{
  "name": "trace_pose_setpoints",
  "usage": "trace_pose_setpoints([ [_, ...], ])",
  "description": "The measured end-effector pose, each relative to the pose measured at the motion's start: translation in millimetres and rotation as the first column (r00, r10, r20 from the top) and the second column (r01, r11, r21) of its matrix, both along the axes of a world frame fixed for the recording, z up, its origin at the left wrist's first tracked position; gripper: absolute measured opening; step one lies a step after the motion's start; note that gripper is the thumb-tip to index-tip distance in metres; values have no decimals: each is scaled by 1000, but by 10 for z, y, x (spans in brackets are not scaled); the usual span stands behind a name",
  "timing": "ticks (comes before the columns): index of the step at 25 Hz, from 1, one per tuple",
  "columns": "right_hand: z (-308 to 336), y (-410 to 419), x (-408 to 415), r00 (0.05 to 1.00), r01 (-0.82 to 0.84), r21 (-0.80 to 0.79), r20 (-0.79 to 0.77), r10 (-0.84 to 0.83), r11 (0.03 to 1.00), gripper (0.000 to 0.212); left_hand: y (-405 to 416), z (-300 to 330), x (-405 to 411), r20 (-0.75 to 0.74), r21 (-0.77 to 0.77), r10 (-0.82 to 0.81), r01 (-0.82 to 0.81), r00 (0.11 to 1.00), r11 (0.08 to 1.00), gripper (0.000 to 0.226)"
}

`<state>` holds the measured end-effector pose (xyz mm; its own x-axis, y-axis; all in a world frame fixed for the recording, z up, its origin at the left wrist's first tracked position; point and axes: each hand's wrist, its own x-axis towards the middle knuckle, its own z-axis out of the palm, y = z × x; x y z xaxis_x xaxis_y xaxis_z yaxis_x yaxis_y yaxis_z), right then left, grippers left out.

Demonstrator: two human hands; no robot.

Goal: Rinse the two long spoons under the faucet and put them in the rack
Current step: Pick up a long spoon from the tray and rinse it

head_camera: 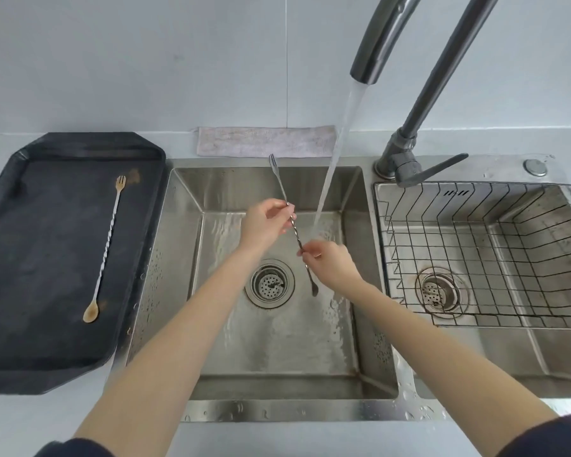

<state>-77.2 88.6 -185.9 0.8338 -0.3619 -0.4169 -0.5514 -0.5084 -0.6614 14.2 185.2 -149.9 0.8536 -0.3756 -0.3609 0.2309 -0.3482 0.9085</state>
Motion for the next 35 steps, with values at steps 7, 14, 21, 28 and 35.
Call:
trace_pose_setpoints([
  [7,-503,123,-5,972,-109,0,-212,106,994,26,124,-680,-132,-354,125,-16,64,935,990,30],
  [14,-851,164,-15,937,-108,5,-334,104,994,26,144,-1138,-258,-559,144,6,90,829,986,20],
  [21,-1026,163,-74,922,-96,-3,-378,88,995,26,84,-1342,-336,-644,177,57,77,763,981,25],
  [28,-1065,173,-83,895,-112,-11,-435,96,994,33,81,-1396,-438,-623,180,17,122,782,976,29],
  [35,-991,115,-72,903,-69,53,-422,85,996,38,193,-1294,-359,-660,145,19,102,751,984,26],
])
